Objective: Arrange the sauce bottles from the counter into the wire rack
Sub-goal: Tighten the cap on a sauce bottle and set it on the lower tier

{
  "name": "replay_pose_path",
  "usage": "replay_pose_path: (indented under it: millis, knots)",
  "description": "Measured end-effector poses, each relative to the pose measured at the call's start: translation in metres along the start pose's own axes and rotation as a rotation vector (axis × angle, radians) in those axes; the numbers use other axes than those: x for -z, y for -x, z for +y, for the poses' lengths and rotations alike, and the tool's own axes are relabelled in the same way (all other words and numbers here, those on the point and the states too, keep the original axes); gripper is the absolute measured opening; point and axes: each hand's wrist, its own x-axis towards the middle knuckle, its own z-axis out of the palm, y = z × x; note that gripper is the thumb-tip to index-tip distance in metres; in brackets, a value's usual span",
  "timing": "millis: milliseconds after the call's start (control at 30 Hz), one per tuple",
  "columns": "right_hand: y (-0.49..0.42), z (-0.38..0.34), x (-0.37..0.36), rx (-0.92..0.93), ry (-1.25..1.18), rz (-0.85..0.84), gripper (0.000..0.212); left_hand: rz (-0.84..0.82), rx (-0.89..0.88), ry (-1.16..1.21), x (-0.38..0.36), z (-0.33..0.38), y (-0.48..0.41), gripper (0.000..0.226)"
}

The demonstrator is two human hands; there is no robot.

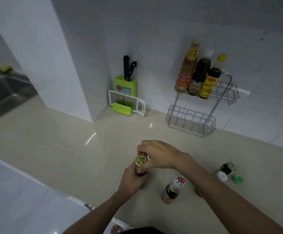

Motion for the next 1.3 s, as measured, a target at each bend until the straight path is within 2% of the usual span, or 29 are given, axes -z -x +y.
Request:
replay_pose_path:
  millis: [100, 200, 400, 533, 633, 833, 933, 1033, 1133, 1300]
  knots:
    - [0.005, 0.007, 0.007, 0.008, -0.068, -0.002, 0.036, 0.018, 0.012, 0.055, -0.005, 0.007, -0.008, 0.028]
    - [0.011, 0.019, 0.031, 0.015, -0.172, 0.03, 0.036, -0.065, 0.016, 0.072, 0.006, 0.027, -0.029, 0.013]
    - [0.019, 0.029, 0.101, 0.053, -0.249, -0.013, 0.044, -0.632, -0.089, 0.131, 0.04, 0.096, -0.057, 0.015]
    - [0.026, 0.032, 0.134, 0.109, -0.372, -0.094, 0.044, -0.87, -0.061, 0.319, 0.042, 0.116, -0.057, 0.013]
    - [0.028, 0.033, 0.144, 0.088, -0.395, -0.105, 0.043, -0.933, -0.03, 0.388, 0.039, 0.124, -0.056, 0.016]
    - [0.032, 0.035, 0.134, 0.047, -0.326, 0.044, 0.033, -1.002, -0.017, 0.369, 0.038, 0.127, -0.058, 0.019]
    - [0.037, 0.038, 0.131, 0.096, -0.477, 0.027, 0.038, -1.14, 0.019, 0.392, 0.04, 0.128, -0.061, 0.028]
    - [0.041, 0.041, 0.135, 0.126, -0.59, -0.034, 0.044, -1.253, 0.042, 0.441, 0.042, 0.129, -0.061, 0.027]
    - [0.039, 0.038, 0.142, 0.09, -0.516, -0.039, 0.044, -1.179, 0.034, 0.408, 0.041, 0.133, -0.06, 0.025]
    - [0.035, 0.036, 0.135, -0.022, -0.224, 0.115, 0.033, -0.77, -0.071, 0.183, 0.036, 0.136, -0.063, 0.014]
